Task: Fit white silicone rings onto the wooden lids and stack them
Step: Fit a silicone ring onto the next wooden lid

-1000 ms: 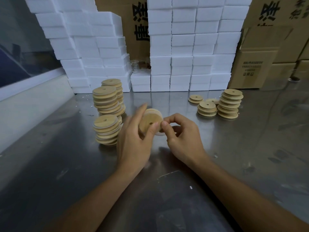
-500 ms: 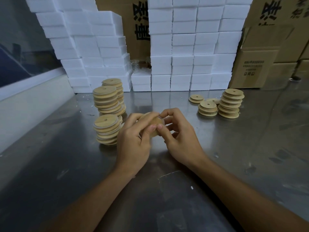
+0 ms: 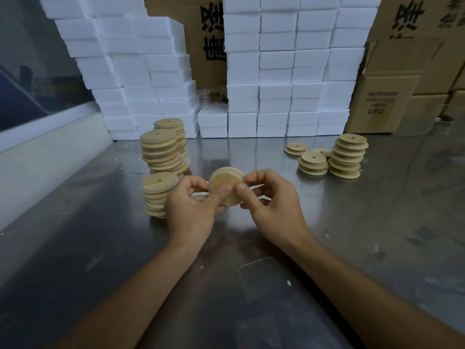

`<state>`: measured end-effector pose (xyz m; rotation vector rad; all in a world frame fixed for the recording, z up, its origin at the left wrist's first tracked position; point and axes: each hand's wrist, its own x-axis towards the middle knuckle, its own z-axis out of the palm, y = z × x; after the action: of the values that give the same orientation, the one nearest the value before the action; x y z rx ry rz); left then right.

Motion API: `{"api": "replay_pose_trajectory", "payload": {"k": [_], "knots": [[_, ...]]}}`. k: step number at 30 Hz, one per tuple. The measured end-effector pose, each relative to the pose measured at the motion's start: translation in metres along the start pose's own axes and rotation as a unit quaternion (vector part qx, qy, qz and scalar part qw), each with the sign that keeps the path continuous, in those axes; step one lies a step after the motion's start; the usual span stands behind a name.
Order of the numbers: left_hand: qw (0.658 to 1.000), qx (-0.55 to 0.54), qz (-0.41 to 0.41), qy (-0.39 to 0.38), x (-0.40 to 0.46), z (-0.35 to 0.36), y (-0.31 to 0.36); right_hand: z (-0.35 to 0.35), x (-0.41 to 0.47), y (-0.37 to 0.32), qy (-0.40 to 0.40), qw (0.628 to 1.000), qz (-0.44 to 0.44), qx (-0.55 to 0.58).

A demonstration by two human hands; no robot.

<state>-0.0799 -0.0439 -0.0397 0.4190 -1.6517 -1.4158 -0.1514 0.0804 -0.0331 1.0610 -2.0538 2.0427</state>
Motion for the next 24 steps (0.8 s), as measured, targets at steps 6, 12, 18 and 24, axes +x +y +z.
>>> {"api": "replay_pose_trajectory", "payload": {"k": [6,12,18,24], "knots": [[0.998,0.01,-0.045,-0.039,-0.0023,0.0007,0.0027,-0.0036,0.0018,-0.0012,0.016,0.999,-0.029,-0.026],[0.996,0.027,-0.052,-0.06,-0.0033,0.0009,0.0056,-0.0022,0.0006,-0.0015,0.025,0.999,-0.029,-0.024],[0.995,0.029,-0.079,-0.054,0.001,-0.0017,-0.0015,-0.0057,0.0022,-0.0021,0.059,0.998,0.035,0.011],[0.993,-0.006,-0.102,-0.054,-0.0005,-0.0037,0.0074,-0.004,0.0012,-0.0047,0.074,0.995,0.054,0.025]]}}
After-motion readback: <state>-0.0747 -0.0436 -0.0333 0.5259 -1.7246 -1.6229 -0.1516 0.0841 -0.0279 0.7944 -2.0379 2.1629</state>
